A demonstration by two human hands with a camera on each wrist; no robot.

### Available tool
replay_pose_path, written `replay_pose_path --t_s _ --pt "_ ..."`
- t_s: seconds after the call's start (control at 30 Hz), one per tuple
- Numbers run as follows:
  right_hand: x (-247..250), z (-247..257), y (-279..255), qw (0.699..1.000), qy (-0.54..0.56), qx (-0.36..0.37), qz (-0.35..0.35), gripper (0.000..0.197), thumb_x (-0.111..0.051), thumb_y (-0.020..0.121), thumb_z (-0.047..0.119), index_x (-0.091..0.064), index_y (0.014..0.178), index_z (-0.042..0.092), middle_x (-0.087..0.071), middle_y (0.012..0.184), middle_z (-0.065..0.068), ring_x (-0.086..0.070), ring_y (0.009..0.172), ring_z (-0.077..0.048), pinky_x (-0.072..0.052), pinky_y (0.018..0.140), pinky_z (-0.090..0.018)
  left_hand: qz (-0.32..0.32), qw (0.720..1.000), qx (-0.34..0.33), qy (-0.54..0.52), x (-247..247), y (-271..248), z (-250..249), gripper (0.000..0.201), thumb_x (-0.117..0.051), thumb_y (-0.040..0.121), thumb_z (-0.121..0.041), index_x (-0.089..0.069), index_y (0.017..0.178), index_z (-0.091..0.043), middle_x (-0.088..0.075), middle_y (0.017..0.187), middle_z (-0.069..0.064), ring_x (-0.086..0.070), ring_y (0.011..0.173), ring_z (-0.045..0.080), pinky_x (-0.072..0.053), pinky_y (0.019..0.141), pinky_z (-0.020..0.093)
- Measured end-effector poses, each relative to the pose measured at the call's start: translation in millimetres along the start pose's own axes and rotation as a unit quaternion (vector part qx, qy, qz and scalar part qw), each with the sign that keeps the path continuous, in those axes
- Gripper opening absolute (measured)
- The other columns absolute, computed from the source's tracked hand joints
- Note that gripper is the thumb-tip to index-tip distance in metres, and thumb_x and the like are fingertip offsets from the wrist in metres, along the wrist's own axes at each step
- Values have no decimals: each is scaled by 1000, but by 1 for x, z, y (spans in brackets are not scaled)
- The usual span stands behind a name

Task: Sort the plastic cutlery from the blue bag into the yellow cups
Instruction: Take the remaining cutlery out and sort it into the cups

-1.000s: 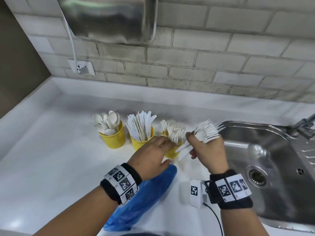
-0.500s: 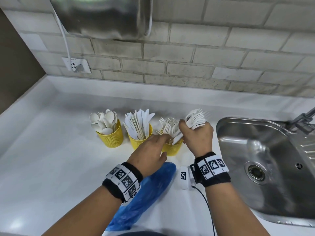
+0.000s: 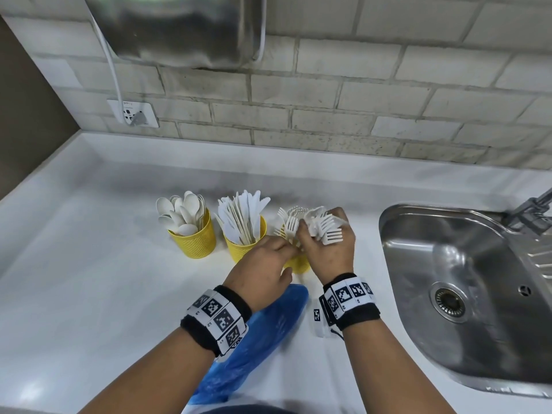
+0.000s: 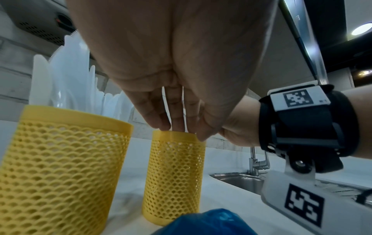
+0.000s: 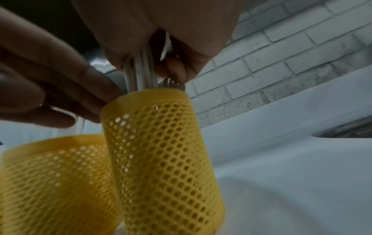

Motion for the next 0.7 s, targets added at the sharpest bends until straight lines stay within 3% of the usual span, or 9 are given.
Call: replay_pose_path --t_s 0.17,0.27,0.33,0.43,0.5,0.57,0.63,0.7 --pt "-6 -14 -4 999 -12 -43 16 51 -83 70 39 -38 92 36 -57 97 -4 -63 91 -26 -55 81 -47 9 1000 5 0 -1 0 1 36 -65 90 -18 -67 127 -15 -64 123 -1 -51 121 20 -41 107 28" --pt "-4 1 -1 999 -39 27 3 47 -85 71 37 -47 97 44 -44 111 0 -58 102 -22 -52 93 -34 13 1000 12 -1 -1 1 0 38 -64 91 -19 -65 129 -16 -63 126 -1 -50 123 19 -39 109 27" --pt "0 13 2 997 -40 60 -6 55 -87 71 32 -55 115 25 -43 117 1 -53 109 -17 -43 97 -17 17 1000 16 0 0 0 0 40 -63 92 -20 -64 132 -19 -62 129 -2 -48 124 18 -37 109 25" --pt "3 26 6 995 -25 98 7 70 -87 75 31 -50 133 17 -47 124 0 -53 114 -17 -41 100 -21 19 1000 19 0 0 0 -1 42 -63 93 -22 -62 136 -20 -60 130 -2 -47 125 18 -36 109 25" --pt "1 29 6 992 -29 121 17 62 -78 85 37 -49 136 17 -49 126 1 -52 119 -14 -40 102 -21 21 1000 23 1 0 0 0 43 -63 94 -23 -61 136 -20 -60 131 -2 -47 125 18 -36 109 25" --pt "0 28 4 991 -16 131 17 43 -56 98 40 -54 135 17 -53 128 -1 -53 121 -15 -42 104 -25 24 999 22 4 -1 0 1 43 -63 93 -23 -62 136 -21 -60 134 -2 -48 126 19 -37 109 26" --pt "0 22 2 993 22 119 7 38 -37 105 37 -61 128 19 -57 126 -2 -55 121 -16 -45 104 -32 26 999 22 4 -2 -1 2 43 -63 93 -23 -62 136 -22 -59 137 -1 -48 128 20 -37 110 28" --pt "1 14 1 995 48 80 -18 35 -31 107 37 -62 120 27 -57 122 1 -56 120 -17 -46 103 -37 26 999 24 3 -2 -2 2 43 -63 94 -23 -62 137 -22 -58 139 -1 -48 129 20 -37 110 28"
Point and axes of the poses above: each hand's wrist, its own y-axis towards the middle knuckle, its own x-axis out of the back of the hand, z = x × y, the point moved 7 cm from there along y, towards the middle knuckle
